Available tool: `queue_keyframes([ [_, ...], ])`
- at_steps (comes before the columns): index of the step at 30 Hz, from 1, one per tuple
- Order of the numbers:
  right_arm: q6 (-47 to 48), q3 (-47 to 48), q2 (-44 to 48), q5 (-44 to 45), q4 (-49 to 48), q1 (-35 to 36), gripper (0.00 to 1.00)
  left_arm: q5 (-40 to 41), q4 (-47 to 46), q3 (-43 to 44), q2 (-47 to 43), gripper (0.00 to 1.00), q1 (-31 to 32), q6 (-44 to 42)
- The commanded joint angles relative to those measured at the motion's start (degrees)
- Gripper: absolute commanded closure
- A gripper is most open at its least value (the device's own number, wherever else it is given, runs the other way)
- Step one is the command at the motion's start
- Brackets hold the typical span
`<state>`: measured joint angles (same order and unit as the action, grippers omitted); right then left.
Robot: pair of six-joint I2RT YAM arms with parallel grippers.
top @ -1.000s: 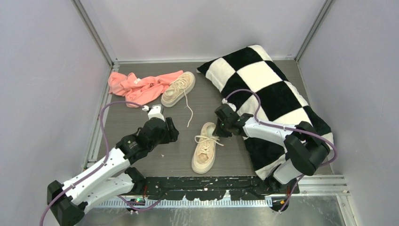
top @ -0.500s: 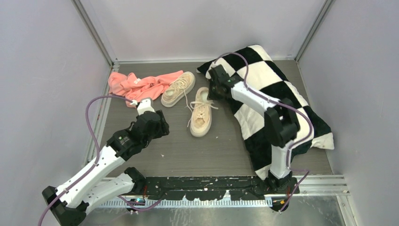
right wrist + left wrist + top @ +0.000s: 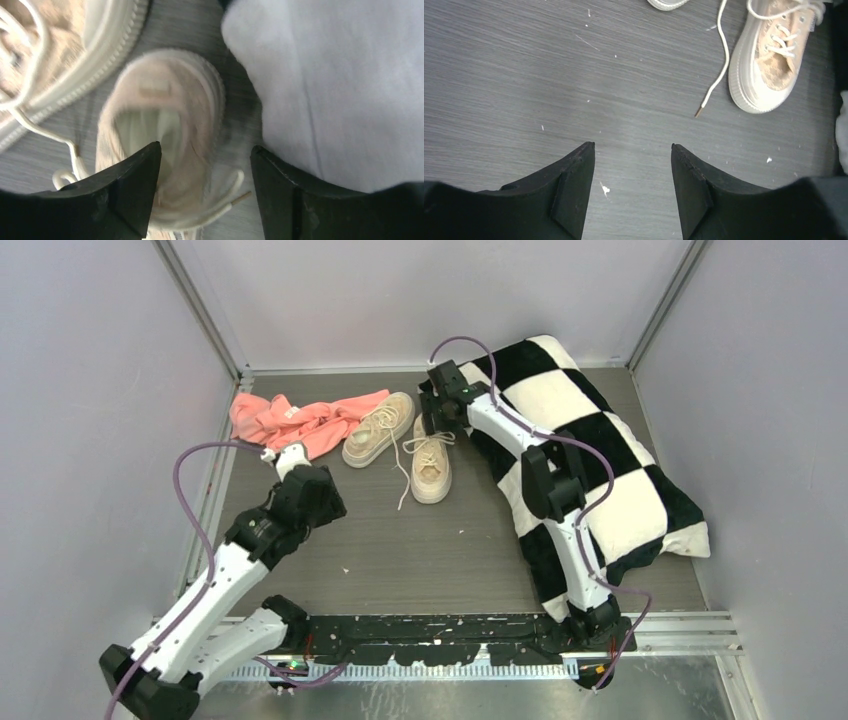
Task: Tie the shoes
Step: Move the shoe to the center of the board.
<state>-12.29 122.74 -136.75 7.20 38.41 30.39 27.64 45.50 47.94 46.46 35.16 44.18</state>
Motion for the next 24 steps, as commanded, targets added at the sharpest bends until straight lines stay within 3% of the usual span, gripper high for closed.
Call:
queue_keyframes([
  [1, -0.44, -9.48, 13.46, 2.52, -9.18, 0.28, 0.26, -15.7, -10.3, 2.69, 7.37, 0.41, -11.3, -4.06],
  [3, -1.04, -13.18, 17.89, 3.95, -10.58, 0.89, 0.21, -29.26, -14.46, 4.74, 14.59, 0.4, -20.13, -4.94],
  [5, -1.65, -16.79, 22.03, 4.81, -11.81, 1.42, 0.19, -33.18, -15.27, 9.15, 21.58, 0.4, -21.85, -5.7],
  [8, -4.05, -22.24, 28.26, 4.79, -12.43, 1.86, 0.18, -32.21, -15.91, 16.26, 30.26, 0.39, -21.89, -5.86],
  [11, -10.99, -27.66, 34.5, -2.07, -12.67, 1.9, 0.17, -33.93, -18.3, 21.69, 37.1, 0.36, -21.89, -5.52],
  [15, -16.19, -35.31, 41.19, -6.37, -14.26, 3.42, 0.17, -29.3, -16.86, 28.93, 45.2, 0.36, -21.89, -4.43],
  [20, -22.3, -43.75, 47.75, -14.17, -17.61, 3.92, 0.17, -23.71, -16.88, 32.34, 52.05, 0.38, -21.8, -3.65],
  [24, -23.36, -48.38, 51.91, -14.47, -17.72, 4.47, 0.17, -21.69, -18.78, 32.15, 56.04, 0.44, -21.8, -2.61],
])
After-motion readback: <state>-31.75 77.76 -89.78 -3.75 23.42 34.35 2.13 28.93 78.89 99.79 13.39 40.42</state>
